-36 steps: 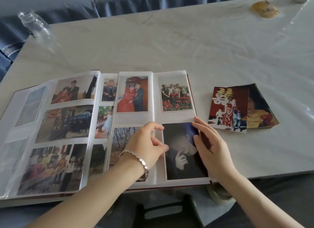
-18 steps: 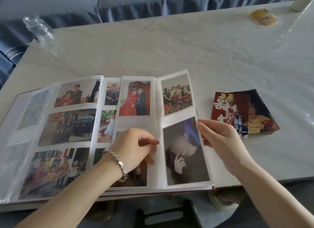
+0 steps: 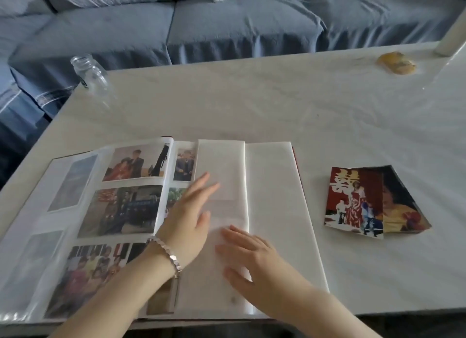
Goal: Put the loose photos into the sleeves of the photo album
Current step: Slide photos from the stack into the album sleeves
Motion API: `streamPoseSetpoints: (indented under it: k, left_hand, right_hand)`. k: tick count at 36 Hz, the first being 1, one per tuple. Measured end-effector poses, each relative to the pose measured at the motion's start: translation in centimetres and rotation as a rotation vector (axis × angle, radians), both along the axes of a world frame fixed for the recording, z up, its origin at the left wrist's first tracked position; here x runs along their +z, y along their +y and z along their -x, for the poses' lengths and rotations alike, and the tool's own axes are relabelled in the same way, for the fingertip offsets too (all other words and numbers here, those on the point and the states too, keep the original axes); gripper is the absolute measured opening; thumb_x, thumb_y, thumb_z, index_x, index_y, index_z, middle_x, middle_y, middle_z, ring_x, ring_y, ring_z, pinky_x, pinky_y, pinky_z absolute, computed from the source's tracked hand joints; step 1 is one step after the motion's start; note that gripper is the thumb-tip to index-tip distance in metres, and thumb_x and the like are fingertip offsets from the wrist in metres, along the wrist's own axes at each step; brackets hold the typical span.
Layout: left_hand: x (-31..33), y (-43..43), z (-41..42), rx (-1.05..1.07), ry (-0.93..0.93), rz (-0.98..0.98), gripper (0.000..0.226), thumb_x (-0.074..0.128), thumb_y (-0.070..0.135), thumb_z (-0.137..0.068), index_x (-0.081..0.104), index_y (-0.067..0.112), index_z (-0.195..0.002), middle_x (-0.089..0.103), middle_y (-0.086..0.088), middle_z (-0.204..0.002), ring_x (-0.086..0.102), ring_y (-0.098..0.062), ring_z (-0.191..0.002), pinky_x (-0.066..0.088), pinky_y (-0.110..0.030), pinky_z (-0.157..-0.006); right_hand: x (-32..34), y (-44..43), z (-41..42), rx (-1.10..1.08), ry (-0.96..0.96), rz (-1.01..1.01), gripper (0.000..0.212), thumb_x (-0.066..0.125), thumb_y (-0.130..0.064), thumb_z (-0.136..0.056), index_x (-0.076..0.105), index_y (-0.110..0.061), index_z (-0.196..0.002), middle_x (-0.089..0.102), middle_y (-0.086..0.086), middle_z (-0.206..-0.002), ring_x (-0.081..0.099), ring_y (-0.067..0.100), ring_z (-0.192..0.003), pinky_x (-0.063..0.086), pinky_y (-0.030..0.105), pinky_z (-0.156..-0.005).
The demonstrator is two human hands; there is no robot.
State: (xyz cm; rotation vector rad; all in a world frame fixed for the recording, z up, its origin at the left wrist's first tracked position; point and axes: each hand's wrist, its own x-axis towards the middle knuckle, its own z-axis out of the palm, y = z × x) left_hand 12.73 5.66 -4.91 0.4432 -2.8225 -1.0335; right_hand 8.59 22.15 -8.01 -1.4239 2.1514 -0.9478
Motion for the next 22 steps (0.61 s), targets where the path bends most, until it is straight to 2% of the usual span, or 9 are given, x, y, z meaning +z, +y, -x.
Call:
streamPoseSetpoints:
  k: [3, 5, 7, 9, 11, 13, 17, 19, 22]
  left_hand:
    - [-1.0, 0.6, 0.5, -0.153, -0.109, 0.163, 0.047, 0.035, 0.015, -0.1, 0.023, 0.039, -0.138, -0.002, 0.03, -0.142, 0.0, 0.008, -0.137, -0.002, -0.01, -0.109]
    - [-1.7, 0.7, 0.9, -0.147, -0.229, 0.247, 0.045, 0.019, 0.043, -0.099, 0.016, 0.041, -0.144, -0.006, 0.025, -0.148, -0.003, 0.004, -0.139, -0.006, -0.017, -0.109]
    - [-2.2, 0.5, 1.1, -0.114, -0.284, 0.378, 0.077, -0.009, 0.065, -0.077, 0.016, 0.041, -0.146, 0.003, 0.015, -0.155, 0.003, -0.005, -0.142, 0.0, -0.023, -0.112]
    - [-2.1, 0.9, 1.4, -0.089, -0.317, 0.456, 0.097, -0.022, 0.069, -0.064, 0.021, 0.039, -0.146, 0.015, 0.007, -0.156, 0.013, -0.013, -0.142, 0.007, -0.03, -0.115]
    - [-2.2, 1.2, 1.7, -0.065, -0.341, 0.516, 0.088, -0.011, 0.065, -0.072, 0.033, 0.035, -0.143, 0.033, -0.001, -0.149, 0.031, -0.023, -0.135, 0.02, -0.039, -0.112]
    - [-1.5, 1.9, 2.3, -0.039, -0.267, 0.561, 0.067, 0.014, 0.058, -0.085, 0.052, 0.029, -0.131, 0.054, -0.006, -0.129, 0.052, -0.029, -0.115, 0.036, -0.043, -0.101]
    - [-1.6, 2.5, 3.2, 0.01, -0.325, 0.503, 0.048, 0.029, 0.055, -0.093, 0.043, 0.033, -0.133, 0.038, 0.003, -0.132, 0.037, -0.023, -0.121, 0.024, -0.033, -0.105]
    - [-1.5, 2.5, 3.9, 0.031, -0.309, 0.466, 0.045, 0.035, 0.054, -0.093, 0.048, 0.029, -0.128, 0.033, 0.003, -0.134, 0.032, -0.021, -0.125, 0.022, -0.03, -0.106]
    - [-2.0, 2.6, 4.8, 0.056, -0.277, 0.39, 0.038, 0.043, 0.048, -0.093, 0.053, 0.02, -0.116, 0.027, 0.003, -0.145, 0.028, -0.02, -0.132, 0.019, -0.028, -0.108]
  right_hand:
    - [0.6, 0.7, 1.1, -0.016, -0.104, -0.02, 0.033, 0.047, -0.025, -0.096, 0.057, -0.02, -0.127, 0.033, -0.017, -0.144, 0.01, -0.021, -0.126, 0.004, -0.004, -0.098]
    - [1.3, 1.7, 2.5, -0.089, -0.177, -0.035, 0.03, 0.053, -0.023, -0.094, 0.059, -0.025, -0.124, 0.047, -0.019, -0.134, 0.03, -0.027, -0.115, 0.016, -0.006, -0.095]
    - [2.1, 3.2, 4.2, -0.201, -0.168, -0.083, 0.028, 0.055, -0.026, -0.092, 0.058, -0.037, -0.117, 0.052, -0.026, -0.12, 0.044, -0.024, -0.1, 0.03, -0.002, -0.091]
    - [2.4, 4.9, 6.2, -0.392, -0.088, -0.098, 0.028, 0.059, -0.023, -0.09, 0.058, -0.038, -0.113, 0.053, -0.026, -0.113, 0.049, -0.015, -0.094, 0.039, 0.005, -0.087]
    - [2.7, 6.7, 8.3, -0.672, 0.033, -0.077, 0.026, 0.062, -0.016, -0.087, 0.064, -0.024, -0.112, 0.058, -0.012, -0.113, 0.053, 0.002, -0.089, 0.037, 0.011, -0.079]
    - [3.1, 8.3, 10.2, -0.924, 0.096, -0.142, 0.034, 0.062, -0.02, -0.087, 0.06, -0.017, -0.121, 0.054, 0.003, -0.12, 0.052, 0.016, -0.099, 0.039, 0.023, -0.08]
    - [3.3, 10.4, 12.2, -1.127, 0.031, -0.431, 0.073, 0.065, -0.041, -0.083, 0.028, -0.016, -0.141, 0.04, 0.02, -0.128, 0.036, 0.035, -0.122, 0.038, 0.045, -0.096]
    - [3.0, 10.7, 12.6, -1.125, 0.001, -0.531, 0.089, 0.07, -0.045, -0.078, 0.018, -0.013, -0.143, 0.038, 0.024, -0.128, 0.036, 0.039, -0.122, 0.036, 0.047, -0.097]
    - [2.1, 10.6, 12.9, -1.113, -0.016, -0.566, 0.089, 0.075, -0.036, -0.076, 0.02, -0.011, -0.142, 0.05, 0.023, -0.122, 0.048, 0.038, -0.113, 0.042, 0.043, -0.087]
